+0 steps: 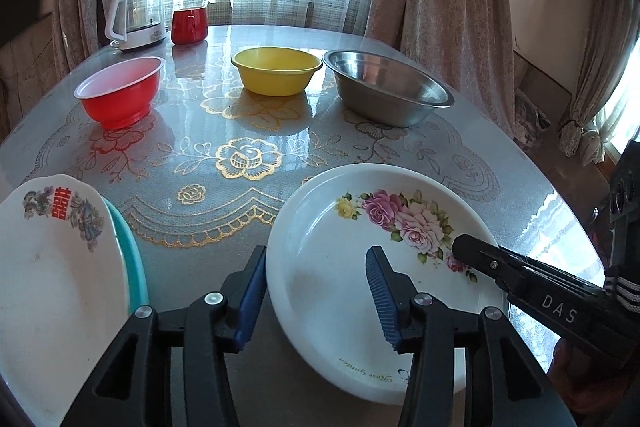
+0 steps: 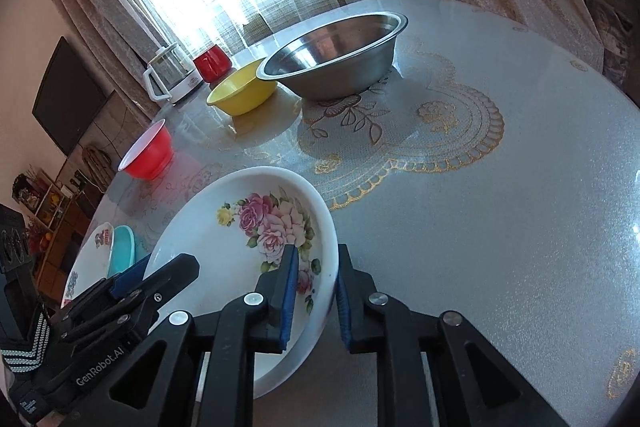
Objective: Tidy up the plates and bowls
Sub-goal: 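Lift the rose-patterned plate and carry it toward the plate stack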
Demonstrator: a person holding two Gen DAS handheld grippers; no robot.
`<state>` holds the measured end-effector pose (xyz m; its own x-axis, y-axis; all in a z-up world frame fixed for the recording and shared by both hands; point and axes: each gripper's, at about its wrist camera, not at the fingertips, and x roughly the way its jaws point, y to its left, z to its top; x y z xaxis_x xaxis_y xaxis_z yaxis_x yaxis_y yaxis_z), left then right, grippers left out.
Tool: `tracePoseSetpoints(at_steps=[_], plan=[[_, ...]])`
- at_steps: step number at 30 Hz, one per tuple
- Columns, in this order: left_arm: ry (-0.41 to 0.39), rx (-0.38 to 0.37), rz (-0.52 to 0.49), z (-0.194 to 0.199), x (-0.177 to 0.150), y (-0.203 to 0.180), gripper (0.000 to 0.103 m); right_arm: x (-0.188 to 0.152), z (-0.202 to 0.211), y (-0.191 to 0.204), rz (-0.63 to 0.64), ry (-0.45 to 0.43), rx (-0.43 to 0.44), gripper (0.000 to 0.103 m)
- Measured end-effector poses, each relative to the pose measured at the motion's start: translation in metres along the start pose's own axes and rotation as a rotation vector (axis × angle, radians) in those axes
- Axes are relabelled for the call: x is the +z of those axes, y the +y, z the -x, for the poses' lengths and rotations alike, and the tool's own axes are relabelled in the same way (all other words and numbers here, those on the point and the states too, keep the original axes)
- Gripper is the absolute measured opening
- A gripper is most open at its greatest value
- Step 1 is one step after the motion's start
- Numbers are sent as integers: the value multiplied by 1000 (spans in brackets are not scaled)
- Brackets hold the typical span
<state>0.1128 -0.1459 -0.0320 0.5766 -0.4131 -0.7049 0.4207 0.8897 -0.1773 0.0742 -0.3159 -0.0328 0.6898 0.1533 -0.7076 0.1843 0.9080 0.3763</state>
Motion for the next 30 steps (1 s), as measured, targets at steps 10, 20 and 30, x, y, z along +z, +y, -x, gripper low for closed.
tracePoseSetpoints(at_steps=[10,20,30], plan=[[-72,4,12,16,5,5,61,-5,0,1,43,-58,-29,12],[-31,70,-26,1,13,4,51,-5,0,-2,33,-55,-3,13],[48,2,22,-19,5,14,22,-4,0,-2,27,-55,-4,12]])
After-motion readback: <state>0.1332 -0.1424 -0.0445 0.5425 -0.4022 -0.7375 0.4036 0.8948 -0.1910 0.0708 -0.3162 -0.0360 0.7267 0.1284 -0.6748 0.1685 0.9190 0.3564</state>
